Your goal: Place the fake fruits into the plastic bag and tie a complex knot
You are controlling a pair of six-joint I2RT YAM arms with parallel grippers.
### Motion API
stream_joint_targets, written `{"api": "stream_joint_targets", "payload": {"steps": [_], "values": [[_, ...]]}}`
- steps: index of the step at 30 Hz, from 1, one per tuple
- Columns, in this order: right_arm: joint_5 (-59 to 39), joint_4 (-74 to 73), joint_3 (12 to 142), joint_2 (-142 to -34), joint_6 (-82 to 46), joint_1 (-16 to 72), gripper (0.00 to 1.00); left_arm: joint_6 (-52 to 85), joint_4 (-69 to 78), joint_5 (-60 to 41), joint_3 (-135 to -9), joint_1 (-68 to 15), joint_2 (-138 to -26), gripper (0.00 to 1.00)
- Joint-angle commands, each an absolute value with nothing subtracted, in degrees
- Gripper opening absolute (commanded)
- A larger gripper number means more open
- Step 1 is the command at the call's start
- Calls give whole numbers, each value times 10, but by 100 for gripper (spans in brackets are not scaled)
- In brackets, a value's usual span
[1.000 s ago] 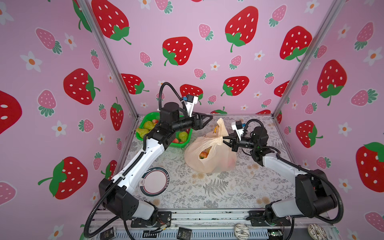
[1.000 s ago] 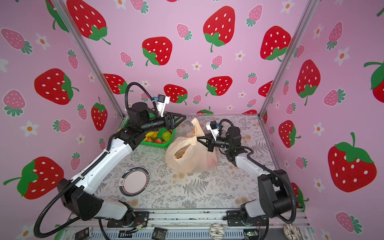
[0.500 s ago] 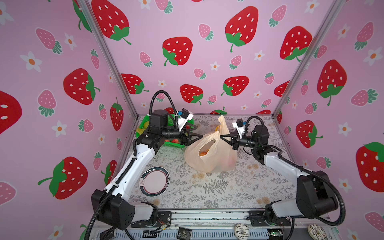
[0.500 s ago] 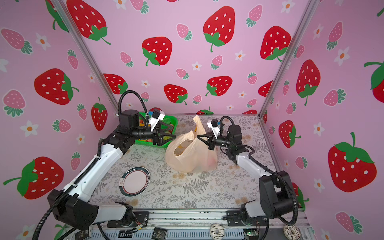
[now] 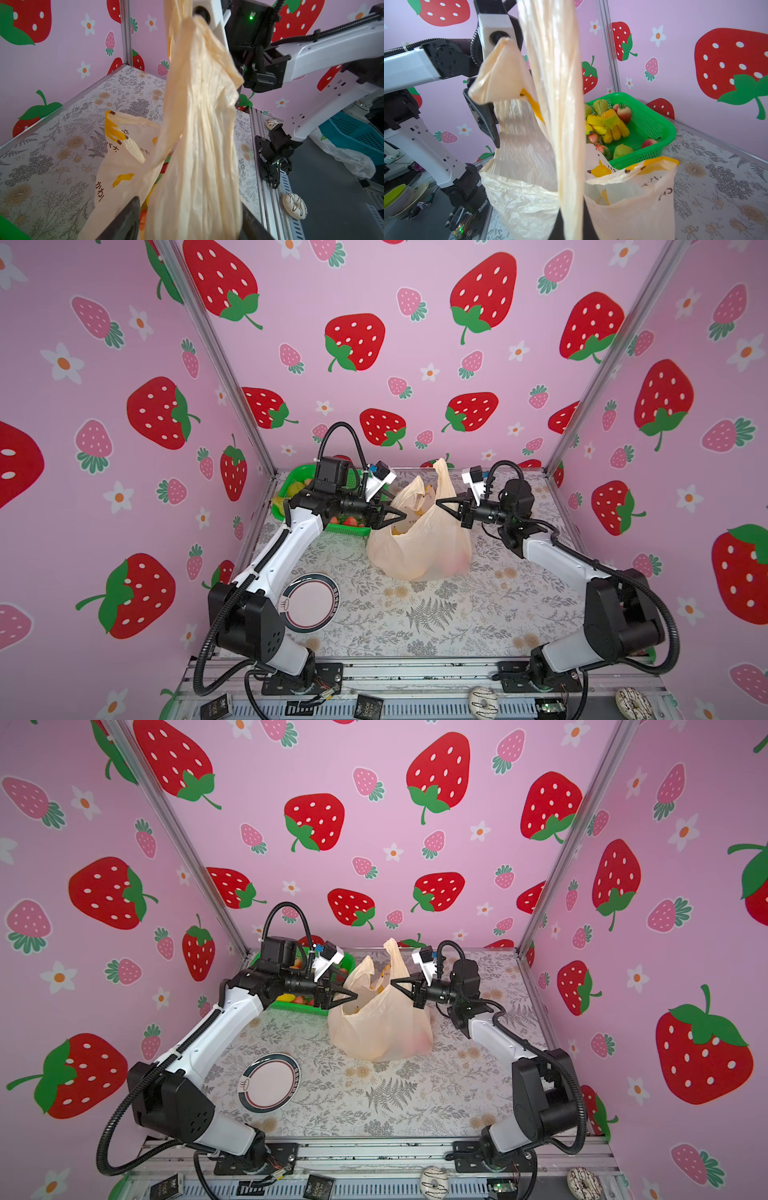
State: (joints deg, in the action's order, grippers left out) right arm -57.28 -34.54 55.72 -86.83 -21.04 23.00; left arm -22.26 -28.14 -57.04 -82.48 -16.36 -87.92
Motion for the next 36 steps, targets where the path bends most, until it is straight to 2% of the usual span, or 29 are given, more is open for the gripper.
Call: {"api": "stream_joint_targets", "payload": {"steps": [1, 3, 5, 6, 7, 9, 13, 16, 17, 20, 22, 23, 25, 30, 36], "values": [[-561, -345, 585, -877, -199, 234, 0, -182, -242, -579, -838, -161, -875, 59], [-542, -325, 592, -878, -188, 234, 0, -126, -185, -555, -822, -161, -869, 51], [-501, -288, 600, -872, -166, 234, 1, -63, -126, -532, -802, -161, -861, 34], [-477, -270, 604, -869, -156, 235, 4, -37, -101, -519, -795, -162, -858, 25], [-448, -252, 607, -864, -146, 236, 9, -3, -73, -507, -784, -163, -855, 20], [-395, -225, 609, -857, -135, 238, 12, 63, -14, -470, -764, -169, -848, 16], [-311, -185, 606, -837, -120, 244, 29, 174, 58, -340, -714, -196, -826, 7], [-256, -160, 602, -810, -105, 248, 38, 224, 96, -265, -669, -218, -804, 7], [-240, -150, 603, -801, -101, 249, 41, 230, 104, -247, -658, -226, -797, 2], [-188, -112, 614, -773, -88, 250, 50, 229, 105, -195, -635, -251, -775, 1], [-157, -88, 621, -752, -79, 249, 51, 223, 96, -176, -630, -262, -764, 0], [-144, -79, 625, -739, -75, 250, 57, 222, 92, -173, -628, -264, -761, 0], [-134, -67, 633, -720, -69, 253, 62, 223, 88, -172, -625, -267, -756, 0], [-96, -29, 672, -685, -40, 293, 65, 231, 89, -173, -617, -271, -747, 0], [-62, -10, 729, -678, 12, 389, 66, 234, 91, -179, -609, -273, -739, 0]]}}
